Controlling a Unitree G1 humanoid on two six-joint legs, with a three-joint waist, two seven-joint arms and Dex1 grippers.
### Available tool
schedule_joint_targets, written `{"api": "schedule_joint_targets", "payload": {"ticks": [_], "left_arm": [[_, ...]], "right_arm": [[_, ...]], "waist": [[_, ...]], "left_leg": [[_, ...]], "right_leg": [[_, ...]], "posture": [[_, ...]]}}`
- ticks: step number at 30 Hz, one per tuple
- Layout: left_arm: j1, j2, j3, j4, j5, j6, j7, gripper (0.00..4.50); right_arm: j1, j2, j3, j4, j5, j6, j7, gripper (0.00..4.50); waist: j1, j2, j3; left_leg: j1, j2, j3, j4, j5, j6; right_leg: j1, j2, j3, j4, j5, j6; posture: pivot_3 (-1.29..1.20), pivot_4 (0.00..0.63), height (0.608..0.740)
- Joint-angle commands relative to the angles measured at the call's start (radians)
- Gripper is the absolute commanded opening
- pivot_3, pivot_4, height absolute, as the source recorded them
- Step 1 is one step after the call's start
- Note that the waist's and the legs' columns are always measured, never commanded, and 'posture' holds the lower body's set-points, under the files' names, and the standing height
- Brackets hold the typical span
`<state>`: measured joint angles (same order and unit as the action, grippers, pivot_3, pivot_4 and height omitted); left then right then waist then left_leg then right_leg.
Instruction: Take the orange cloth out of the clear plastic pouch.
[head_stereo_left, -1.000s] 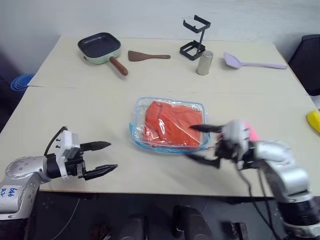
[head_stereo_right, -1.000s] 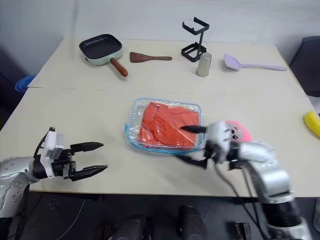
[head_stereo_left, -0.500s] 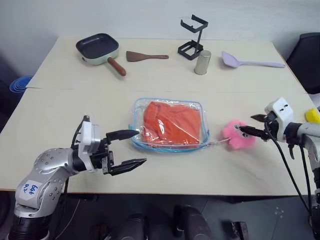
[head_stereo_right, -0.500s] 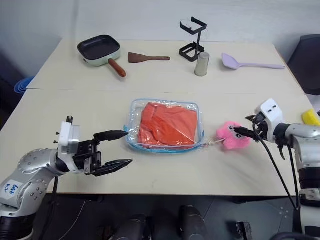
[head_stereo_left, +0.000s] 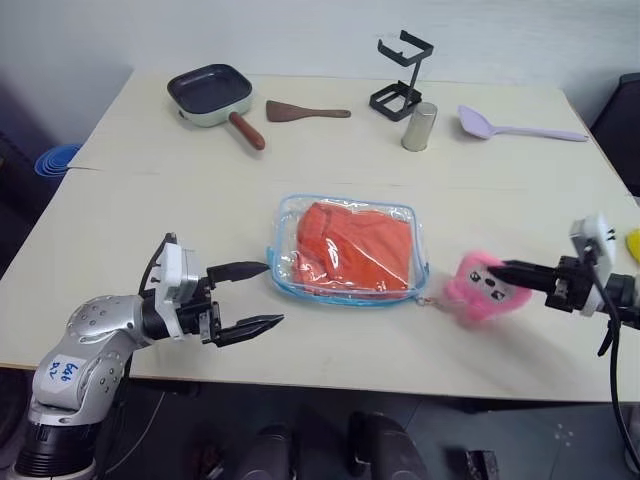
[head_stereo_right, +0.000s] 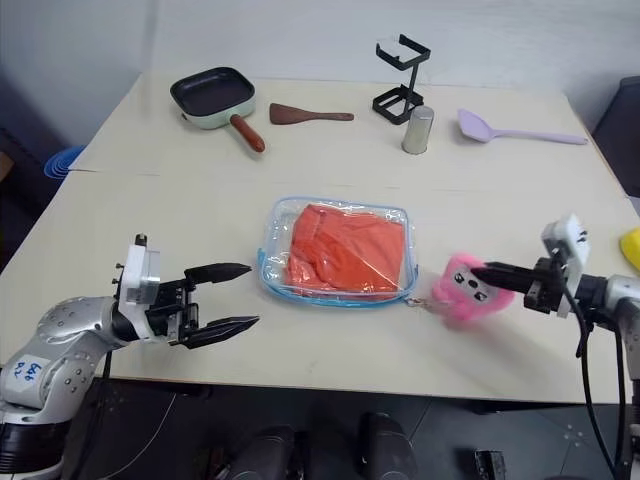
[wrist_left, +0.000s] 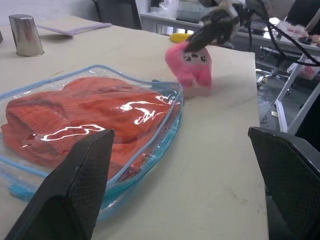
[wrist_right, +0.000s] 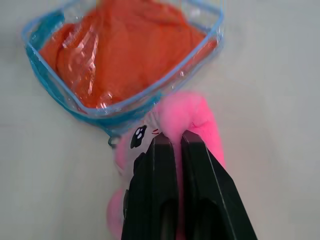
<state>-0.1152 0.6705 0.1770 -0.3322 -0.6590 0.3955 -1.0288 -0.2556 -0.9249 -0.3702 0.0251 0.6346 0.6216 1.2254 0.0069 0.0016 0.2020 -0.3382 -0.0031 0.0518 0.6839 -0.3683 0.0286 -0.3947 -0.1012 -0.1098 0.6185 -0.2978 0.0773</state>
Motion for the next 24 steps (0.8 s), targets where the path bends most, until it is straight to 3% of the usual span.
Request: {"api": "schedule_joint_targets", "payload": {"ticks": [1, 6, 8, 12, 18, 24], "left_arm": [[-0.006, 0.008, 0.01, 0.023, 0.023, -0.045, -0.017, 4.5], [-0.014, 0.0, -0.009, 0.071, 0.058, -0.088, -0.031, 4.5], [-0.016, -0.013, -0.021, 0.076, 0.066, -0.095, -0.022, 4.5], [-0.011, -0.031, -0.035, 0.073, 0.074, -0.098, -0.011, 4.5], [-0.009, -0.023, -0.064, 0.066, 0.083, -0.093, -0.032, 4.5], [-0.042, 0.029, -0.127, 0.081, 0.121, -0.081, -0.09, 4.5]], "right_arm": [[0.058, 0.007, -0.021, -0.281, 0.117, 0.02, 0.023, 0.03], [0.137, 0.105, 0.173, -0.464, 0.053, -0.078, -0.025, 0.03], [0.147, 0.176, 0.291, -0.433, -0.078, -0.21, -0.053, 0.03], [0.123, 0.293, 0.402, -0.327, -0.255, -0.433, -0.124, 0.03], [0.078, 0.338, 0.452, -0.227, -0.276, -0.615, -0.051, 1.74], [0.102, 0.187, 0.251, -0.267, -0.083, -0.553, 0.064, 3.72]], "waist": [[0.0, 0.0, 0.0], [0.008, -0.002, -0.001], [0.01, -0.002, -0.001], [0.014, -0.002, -0.001], [0.013, -0.002, -0.001], [0.017, -0.001, -0.001]], "left_leg": [[0.0, 0.0, 0.0, 0.0, 0.0, 0.0], [0.0, 0.0, -0.001, 0.0, -0.001, -0.001], [0.0, 0.0, 0.0, 0.0, -0.001, -0.001], [0.0, 0.0, 0.0, 0.0, -0.001, -0.001], [0.0, 0.0, 0.0, 0.0, -0.001, -0.001], [0.0, 0.0, -0.001, 0.0, -0.001, 0.0]], "right_leg": [[0.0, 0.0, 0.0, 0.0, 0.0, 0.0], [0.001, 0.0, 0.0, -0.002, 0.0, 0.0], [0.001, 0.0, 0.0, -0.004, 0.0, 0.0], [0.0, 0.0, 0.0, -0.004, 0.0, 0.0], [0.0, 0.001, 0.0, -0.003, 0.0, 0.0], [0.001, 0.0, -0.001, -0.003, 0.0, 0.0]], "posture": [[0.0, 0.15, 0.74], [0.0, 0.15, 0.74], [0.0, 0.15, 0.74], [0.0, 0.15, 0.74], [0.0, 0.15, 0.74], [0.0, 0.15, 0.74]]}}
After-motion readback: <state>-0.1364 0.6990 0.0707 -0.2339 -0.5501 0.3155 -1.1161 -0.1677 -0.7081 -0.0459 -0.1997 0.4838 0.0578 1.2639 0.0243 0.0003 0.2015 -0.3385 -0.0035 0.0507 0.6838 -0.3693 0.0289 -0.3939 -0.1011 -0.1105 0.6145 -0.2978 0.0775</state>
